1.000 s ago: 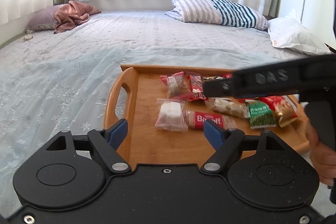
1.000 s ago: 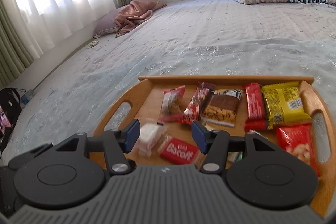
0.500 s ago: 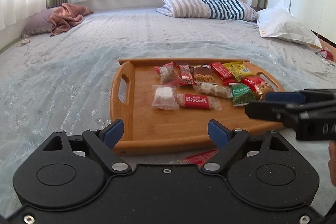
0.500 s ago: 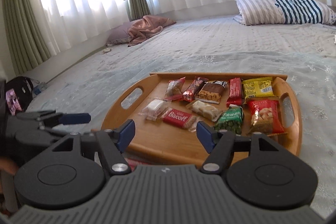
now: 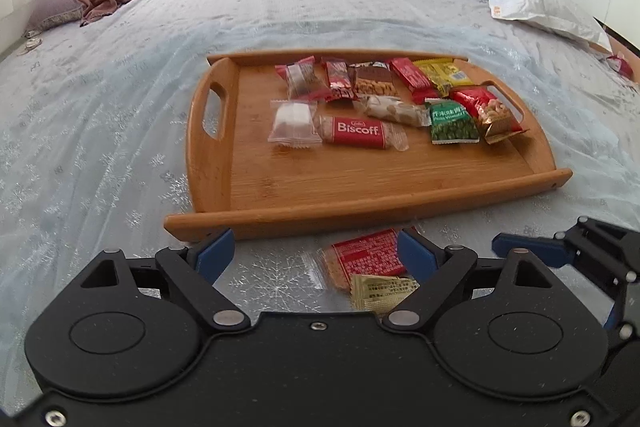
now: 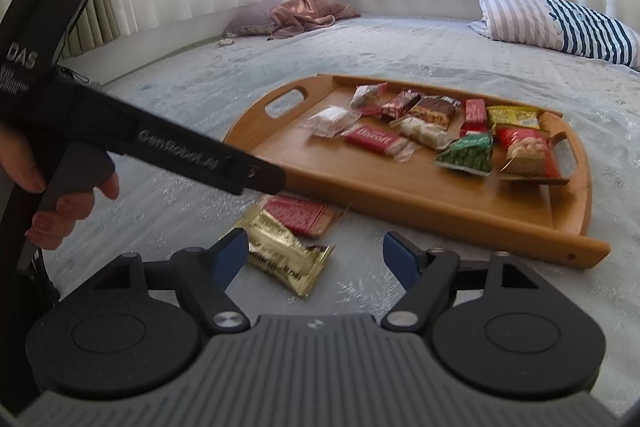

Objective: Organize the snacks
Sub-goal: 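Grasp the red biscuit packet with the left tool while the right tool grasps the gold wafer packet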

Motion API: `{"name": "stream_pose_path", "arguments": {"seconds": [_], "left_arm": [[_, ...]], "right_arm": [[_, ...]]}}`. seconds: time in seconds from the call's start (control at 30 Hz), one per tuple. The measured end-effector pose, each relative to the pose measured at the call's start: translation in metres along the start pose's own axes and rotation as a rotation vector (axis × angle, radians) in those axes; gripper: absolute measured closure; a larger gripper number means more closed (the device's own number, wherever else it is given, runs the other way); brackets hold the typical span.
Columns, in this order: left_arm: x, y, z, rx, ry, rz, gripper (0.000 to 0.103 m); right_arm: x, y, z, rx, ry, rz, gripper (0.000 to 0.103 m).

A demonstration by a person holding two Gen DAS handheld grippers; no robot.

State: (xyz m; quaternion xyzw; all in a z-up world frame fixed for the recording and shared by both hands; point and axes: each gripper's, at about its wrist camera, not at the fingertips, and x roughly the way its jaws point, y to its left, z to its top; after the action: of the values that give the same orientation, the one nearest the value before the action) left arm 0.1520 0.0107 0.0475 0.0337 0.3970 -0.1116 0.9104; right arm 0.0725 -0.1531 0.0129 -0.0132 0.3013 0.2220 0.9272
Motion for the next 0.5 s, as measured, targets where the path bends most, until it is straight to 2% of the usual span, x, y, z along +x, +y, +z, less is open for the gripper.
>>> {"name": "stream_pose_path", "arguments": {"seconds": [0.13,0.27,0.4,0.47,0.5], "left_arm": [[0.008,-0.008,0.003,0.011,0.009,0.005,0.015],[0.020,-0.012,0.006,-0.005,0.053,-0.015,0.015],[0.029,-0.016,0.007,-0.005,0.076,-0.019,0.015],[0.032,-0.018,0.007,-0.007,0.083,-0.024,0.015],[0.034,-0.019,0.008,-0.008,0.087,-0.026,0.015]], "right_arm": [[0.015,0.008,-0.002,-0.002,0.029,-0.003,0.018],[0.023,0.012,0.001,0.008,0.046,0.017,0.019],[0.020,0.023,-0.002,-0.053,0.037,-0.032,0.056],[0.015,0.024,-0.004,-0.068,0.025,-0.046,0.064],[0.011,0.023,-0.005,-0.065,0.024,-0.050,0.066]]}}
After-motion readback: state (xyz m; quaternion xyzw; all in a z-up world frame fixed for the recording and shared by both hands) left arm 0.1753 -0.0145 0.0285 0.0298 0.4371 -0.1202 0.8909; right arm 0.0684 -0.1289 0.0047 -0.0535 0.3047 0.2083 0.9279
